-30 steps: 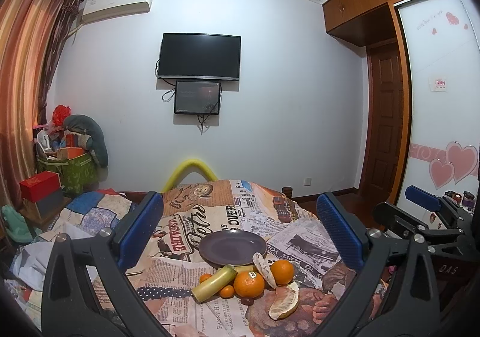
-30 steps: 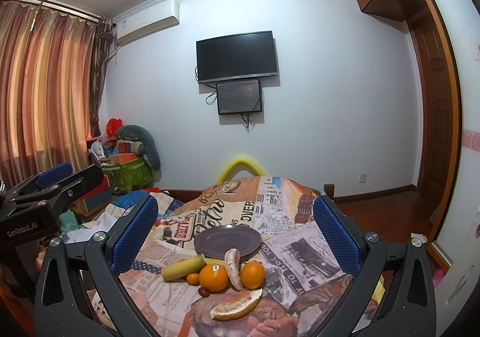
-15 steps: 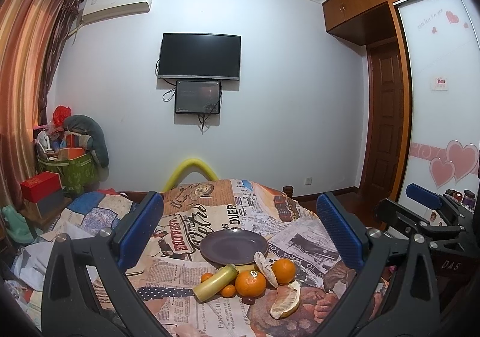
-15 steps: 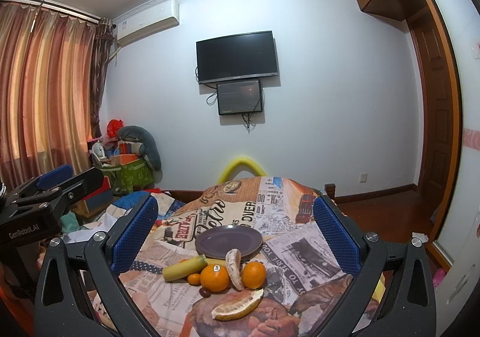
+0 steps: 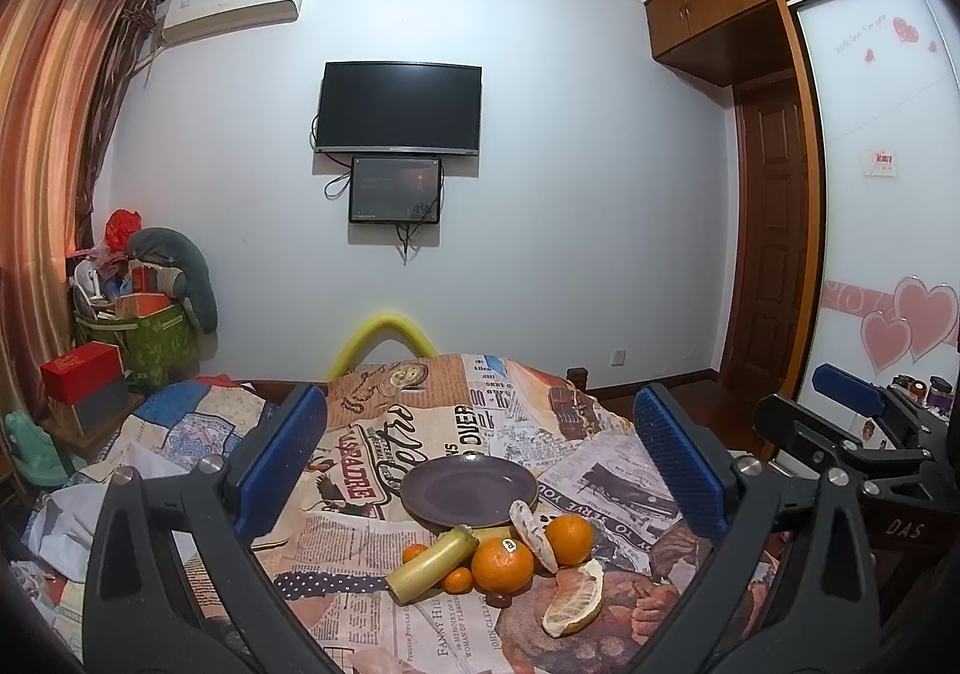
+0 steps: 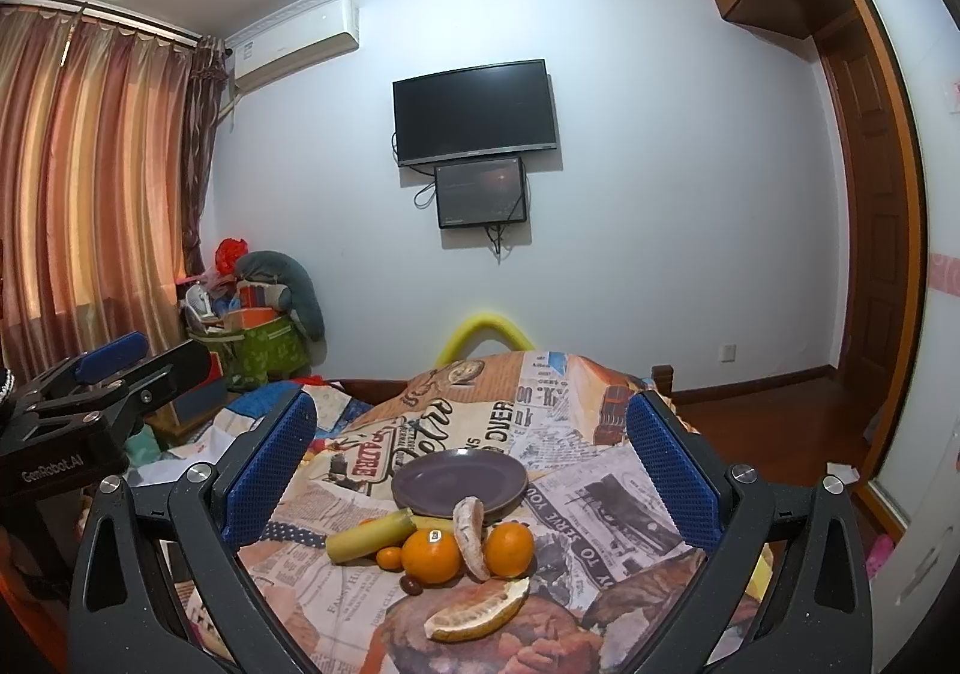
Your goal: Organize fruits
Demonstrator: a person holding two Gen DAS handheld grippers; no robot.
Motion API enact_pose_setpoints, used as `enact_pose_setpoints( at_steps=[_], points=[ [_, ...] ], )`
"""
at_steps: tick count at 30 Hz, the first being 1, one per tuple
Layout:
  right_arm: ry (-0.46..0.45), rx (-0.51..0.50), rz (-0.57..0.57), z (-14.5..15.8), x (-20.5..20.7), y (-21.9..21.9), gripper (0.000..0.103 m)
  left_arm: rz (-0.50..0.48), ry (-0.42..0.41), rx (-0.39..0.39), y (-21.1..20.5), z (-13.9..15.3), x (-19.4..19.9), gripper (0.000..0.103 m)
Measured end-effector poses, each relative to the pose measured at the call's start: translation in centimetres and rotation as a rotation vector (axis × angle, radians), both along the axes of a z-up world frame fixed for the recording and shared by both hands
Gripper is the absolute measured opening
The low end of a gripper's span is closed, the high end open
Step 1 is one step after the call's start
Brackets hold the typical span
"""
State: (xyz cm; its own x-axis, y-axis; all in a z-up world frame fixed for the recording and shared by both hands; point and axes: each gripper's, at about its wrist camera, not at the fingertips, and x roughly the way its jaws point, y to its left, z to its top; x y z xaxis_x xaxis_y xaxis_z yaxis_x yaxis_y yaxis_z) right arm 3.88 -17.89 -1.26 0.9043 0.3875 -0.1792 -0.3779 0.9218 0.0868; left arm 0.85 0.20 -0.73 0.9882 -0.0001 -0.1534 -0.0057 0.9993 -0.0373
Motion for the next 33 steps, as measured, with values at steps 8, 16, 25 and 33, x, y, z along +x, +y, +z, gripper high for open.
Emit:
enact_pose_setpoints(
  at_steps=[8, 16, 25, 33],
  points=[
    [0.039, -0.017, 0.004, -0.9, 1.2, 0.2, 0.103, -0.020, 0.057, 0.021, 0.6, -1.3, 2.1, 0.103],
    [0.151, -0.031, 0.024, -3.7, 4.2, -0.2, 0.101, -0.033, 0.193, 0.002, 2.0, -3.9, 6.3, 0.077],
    [0.298, -0.087, 0.070, -7.3, 7.6, 0.0, 0.072, -0.044, 0.382, 0.039, 4.7, -8.1, 12.0, 0.055],
    [0.400, -0.127, 0.080, -9.9, 10.5, -0.1, 0.063, -0.034, 0.525, 0.026, 8.7, -11.0, 17.6, 0.050]
  ],
)
